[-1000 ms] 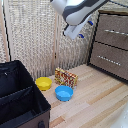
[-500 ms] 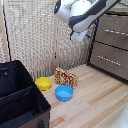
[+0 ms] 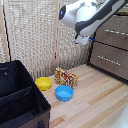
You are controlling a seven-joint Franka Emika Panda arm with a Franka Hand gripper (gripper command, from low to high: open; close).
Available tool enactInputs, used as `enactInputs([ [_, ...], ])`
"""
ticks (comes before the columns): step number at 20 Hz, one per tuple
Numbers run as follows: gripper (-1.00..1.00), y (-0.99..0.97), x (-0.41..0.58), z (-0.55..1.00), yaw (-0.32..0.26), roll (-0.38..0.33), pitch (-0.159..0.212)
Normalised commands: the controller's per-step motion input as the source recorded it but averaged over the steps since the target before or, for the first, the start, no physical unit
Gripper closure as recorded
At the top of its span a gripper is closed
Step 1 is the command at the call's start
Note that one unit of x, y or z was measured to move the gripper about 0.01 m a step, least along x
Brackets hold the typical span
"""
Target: Locate and clasp the grip of the topmost drawer. Steadily and circumspectly yank the drawer open. Discover and seize the nutrition bar using your clamp. Deposit the nutrition bar in the accessible drawer. Unclench the nutrition bar.
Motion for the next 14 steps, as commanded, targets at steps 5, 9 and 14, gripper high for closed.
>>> enactInputs([
  [5, -1.0, -0.49, -0.253, -0.03, 0.164, -0.157, 0.0],
  [9, -1.0, -0.56, -0.403, 0.05, 0.095, -0.199, 0.0],
  [14, -1.0, -0.62, -0.367, 0.06, 0.08, -0.191, 0.0],
])
